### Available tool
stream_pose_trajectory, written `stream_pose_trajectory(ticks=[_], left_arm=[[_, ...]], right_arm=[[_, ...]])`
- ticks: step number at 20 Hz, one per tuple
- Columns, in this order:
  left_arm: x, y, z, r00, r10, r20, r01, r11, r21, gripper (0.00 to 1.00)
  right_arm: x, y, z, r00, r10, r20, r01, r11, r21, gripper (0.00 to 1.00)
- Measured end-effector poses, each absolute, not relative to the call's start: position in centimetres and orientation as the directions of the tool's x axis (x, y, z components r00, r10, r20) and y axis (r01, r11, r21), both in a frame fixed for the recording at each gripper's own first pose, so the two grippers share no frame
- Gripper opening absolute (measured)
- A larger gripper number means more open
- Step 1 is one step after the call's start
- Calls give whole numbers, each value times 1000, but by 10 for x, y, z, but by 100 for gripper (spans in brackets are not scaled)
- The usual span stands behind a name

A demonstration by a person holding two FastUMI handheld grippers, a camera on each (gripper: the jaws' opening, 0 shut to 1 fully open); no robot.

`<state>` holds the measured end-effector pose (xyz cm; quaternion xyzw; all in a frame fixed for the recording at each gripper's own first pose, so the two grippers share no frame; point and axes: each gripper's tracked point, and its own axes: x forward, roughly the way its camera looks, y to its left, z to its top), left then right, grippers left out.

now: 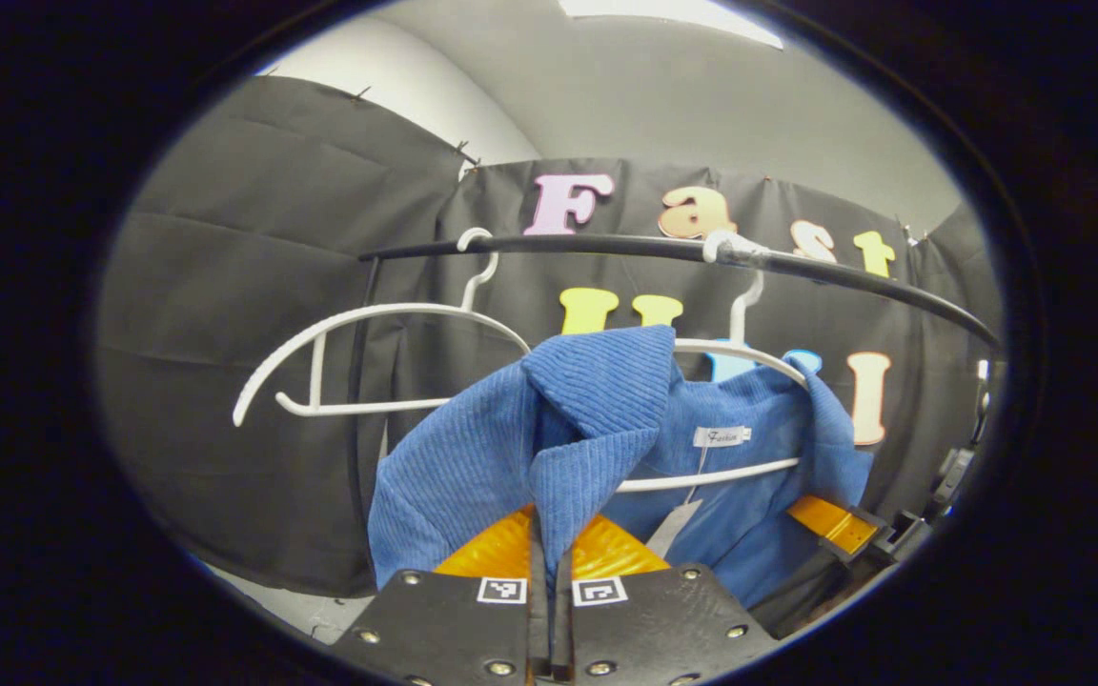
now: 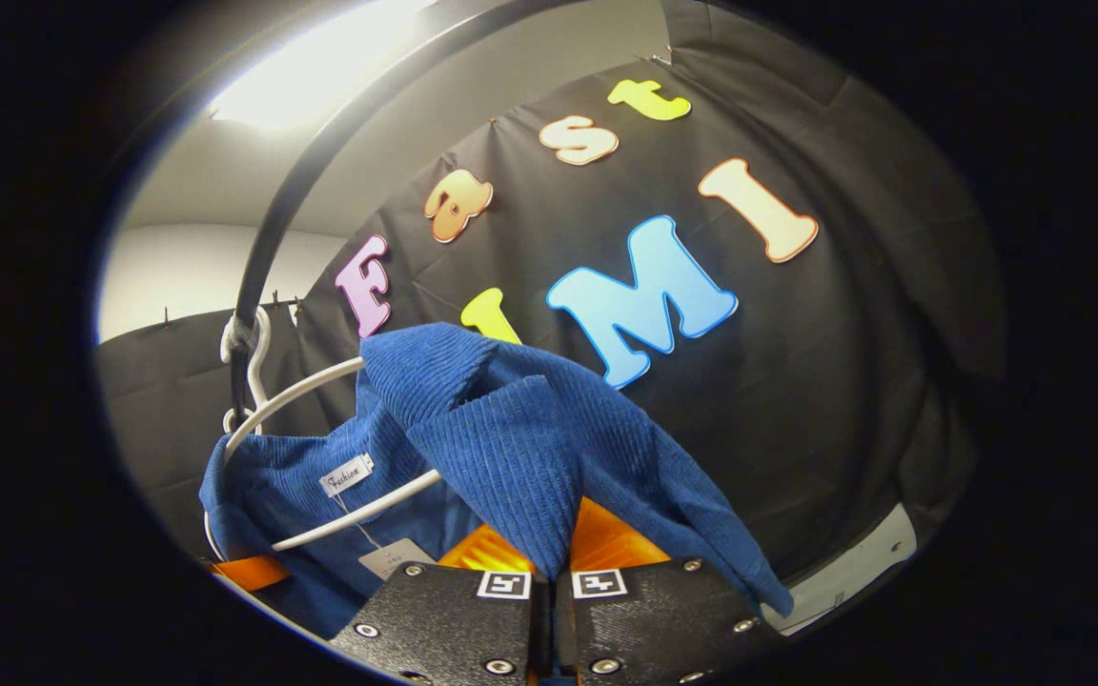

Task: Grasp the clothes on the hanger with both hands and then place them into the laundry hamper below.

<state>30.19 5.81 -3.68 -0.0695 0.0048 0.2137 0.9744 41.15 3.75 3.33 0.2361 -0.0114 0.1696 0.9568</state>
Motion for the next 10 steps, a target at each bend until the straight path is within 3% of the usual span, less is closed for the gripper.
stream_pose_trajectory(ticks=[10], left_arm=[[273,74,-1,909,417,9,-415,907,-66,2]], right_arm=[[426,-3,67,956,201,216,-278,859,431,1]])
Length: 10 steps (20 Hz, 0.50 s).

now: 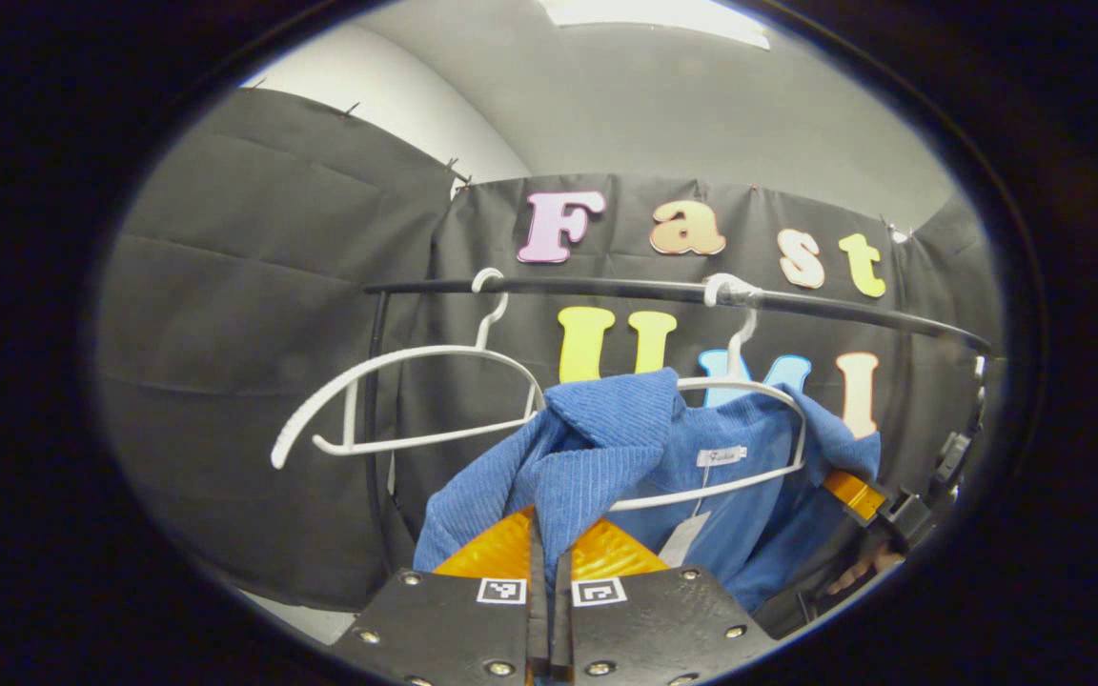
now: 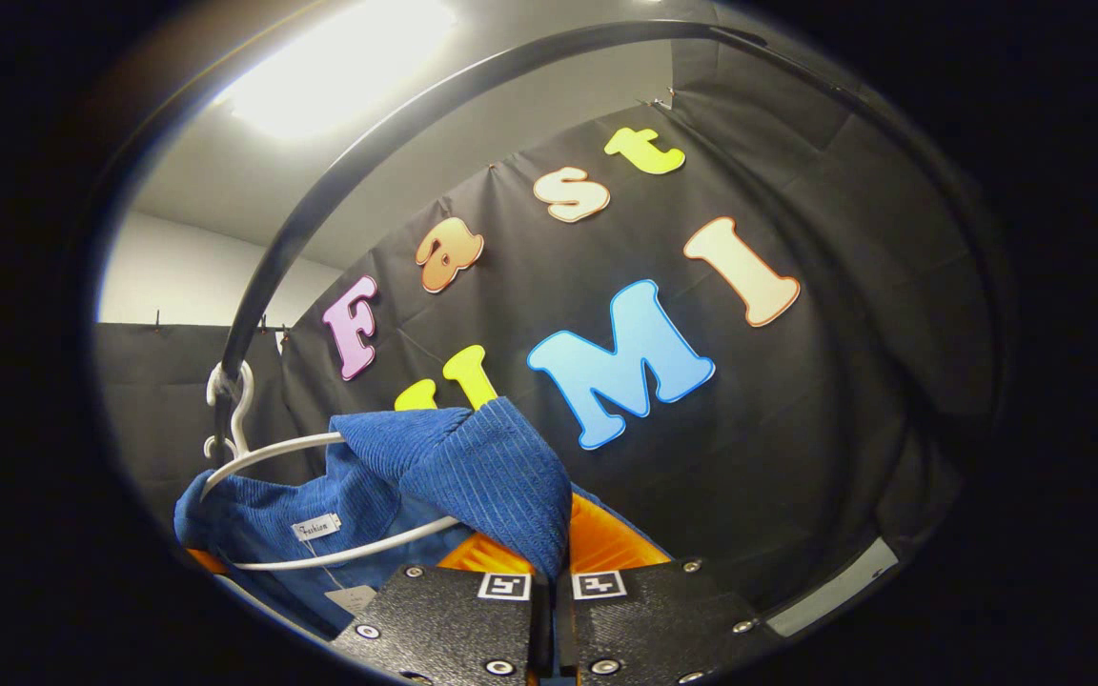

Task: Grasp the clothes on the hanger with both hands and then place them into the laundry hamper below.

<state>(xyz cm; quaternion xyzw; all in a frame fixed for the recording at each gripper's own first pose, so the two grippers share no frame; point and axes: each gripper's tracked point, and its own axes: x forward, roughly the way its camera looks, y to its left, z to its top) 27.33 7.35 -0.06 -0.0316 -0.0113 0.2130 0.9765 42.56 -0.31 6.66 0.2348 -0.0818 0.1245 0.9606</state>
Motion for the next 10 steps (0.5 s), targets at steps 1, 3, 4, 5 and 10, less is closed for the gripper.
stream_pose_trajectory(ticks=[1,3,4,5,10], left_arm=[[269,76,5,910,415,16,-413,908,-62,2],[261,87,14,906,422,28,-421,906,-47,2],[256,95,19,901,433,37,-432,901,-38,2],[252,101,24,897,441,44,-440,898,-27,2],[249,132,46,885,456,89,-462,885,59,2]], right_arm=[[425,-5,69,957,189,222,-270,859,434,1],[428,-11,70,959,171,226,-258,857,445,1],[430,-14,72,960,161,229,-251,857,450,1],[431,-15,72,960,152,234,-245,860,448,1],[446,-21,79,952,107,288,-230,869,439,1]])
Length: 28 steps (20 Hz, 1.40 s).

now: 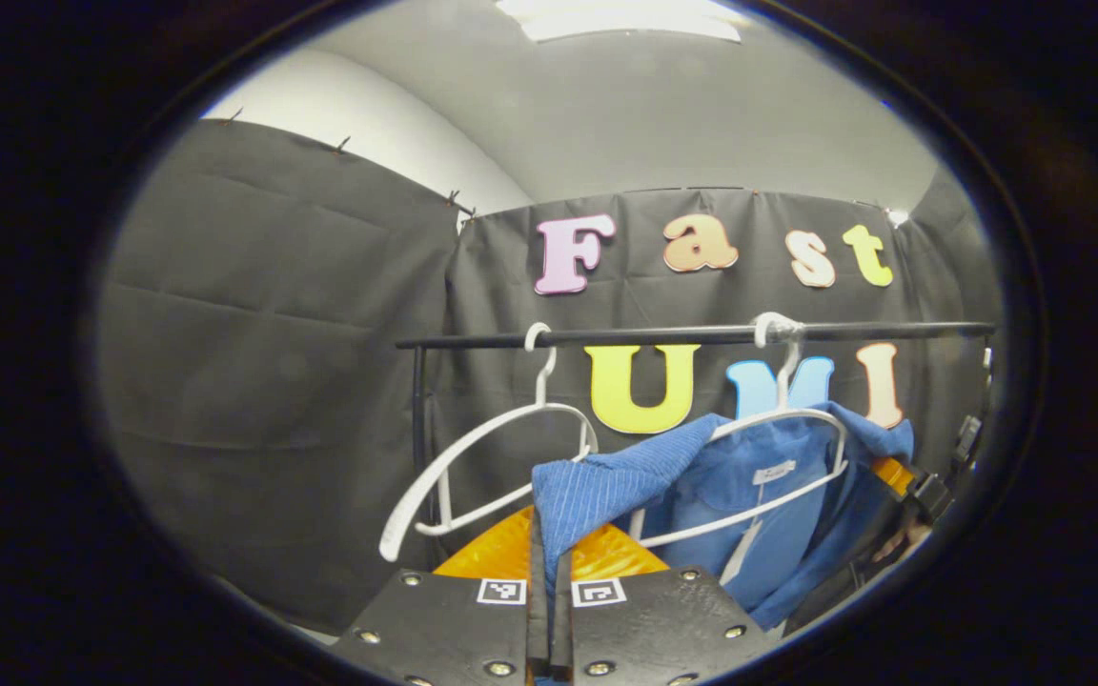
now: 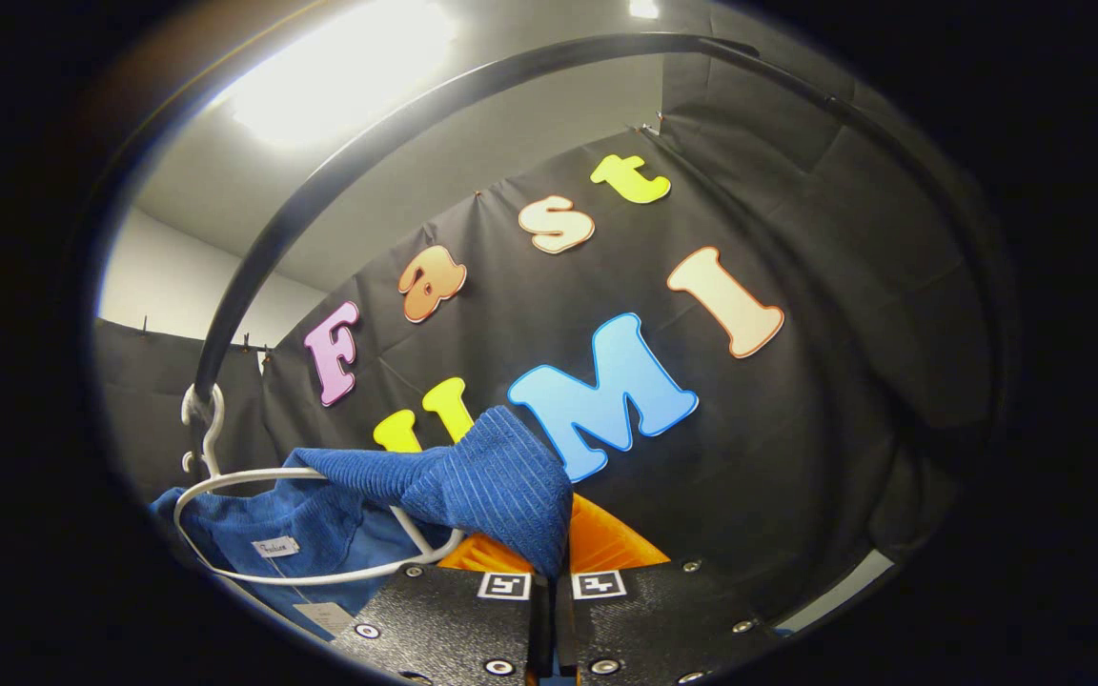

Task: Grasp the clothes on the hanger with both hands and then place them into the laundry hamper below.

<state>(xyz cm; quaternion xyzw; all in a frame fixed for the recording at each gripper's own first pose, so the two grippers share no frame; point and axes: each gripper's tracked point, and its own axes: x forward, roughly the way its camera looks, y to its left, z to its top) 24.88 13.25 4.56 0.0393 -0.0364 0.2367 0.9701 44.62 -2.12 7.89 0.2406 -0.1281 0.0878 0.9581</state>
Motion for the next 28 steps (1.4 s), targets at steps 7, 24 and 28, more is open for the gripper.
stream_pose_trajectory(ticks=[7,24,28], left_arm=[[271,172,48,897,436,79,-442,888,122,2],[321,193,-11,987,161,-9,-160,987,31,3],[327,191,-34,988,149,-46,-150,988,-32,2]], right_arm=[[459,-29,88,929,53,367,-205,897,391,1],[477,-54,106,862,-46,505,-64,978,200,1],[487,-59,98,866,-52,497,-22,990,141,1]])
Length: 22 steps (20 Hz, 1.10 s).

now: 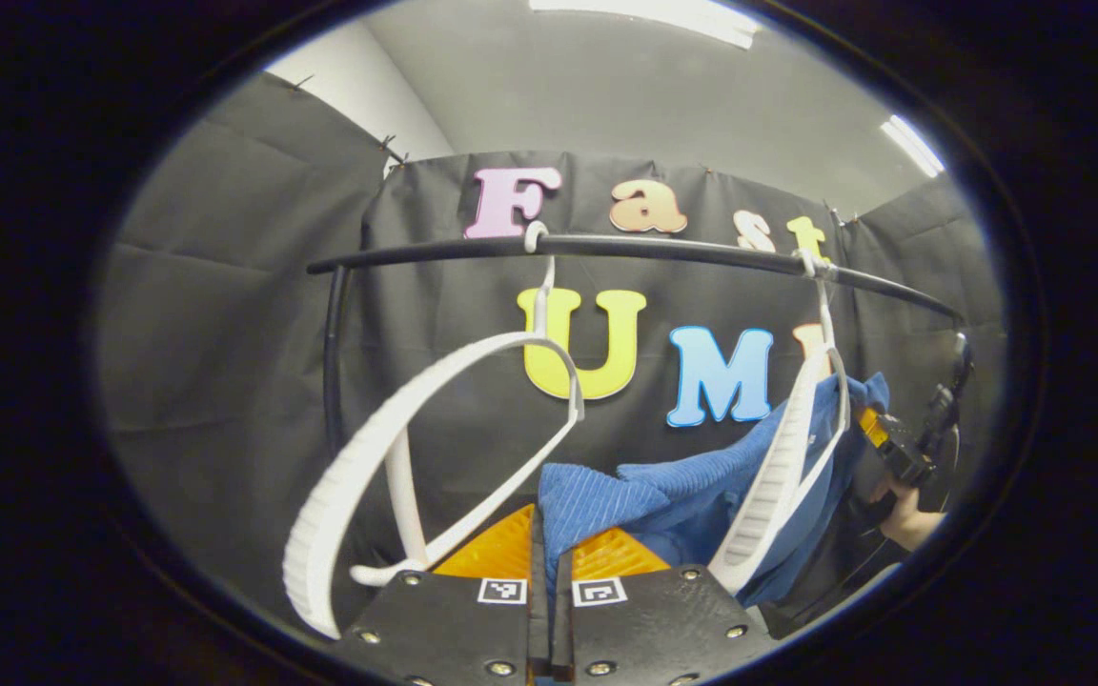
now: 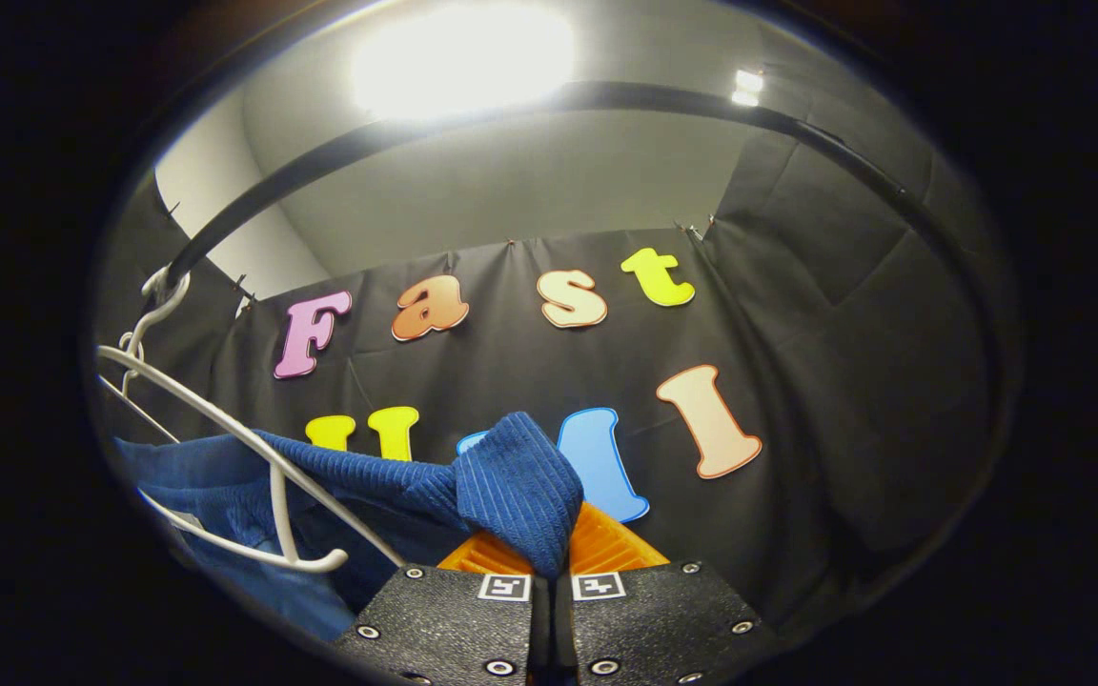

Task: Grasp the clothes on the hanger with both hands and then place them into the laundry hamper below.

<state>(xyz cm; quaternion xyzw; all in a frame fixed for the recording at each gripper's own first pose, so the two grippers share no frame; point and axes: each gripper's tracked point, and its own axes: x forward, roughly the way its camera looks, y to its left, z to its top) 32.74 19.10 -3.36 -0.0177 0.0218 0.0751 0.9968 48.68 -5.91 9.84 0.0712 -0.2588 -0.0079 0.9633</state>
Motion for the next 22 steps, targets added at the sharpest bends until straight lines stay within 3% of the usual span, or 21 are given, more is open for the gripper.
stream_pose_trajectory(ticks=[8,15,22], left_arm=[[336,173,-76,978,151,-145,-163,984,-74,3],[271,176,-112,959,201,-201,-239,953,-187,2],[224,154,-104,972,108,-208,-132,986,-104,2]], right_arm=[[494,-72,43,945,-46,325,-2,990,145,2],[419,-71,18,965,20,261,-36,998,59,2],[320,-79,-9,987,-7,164,8,1000,-6,2]])
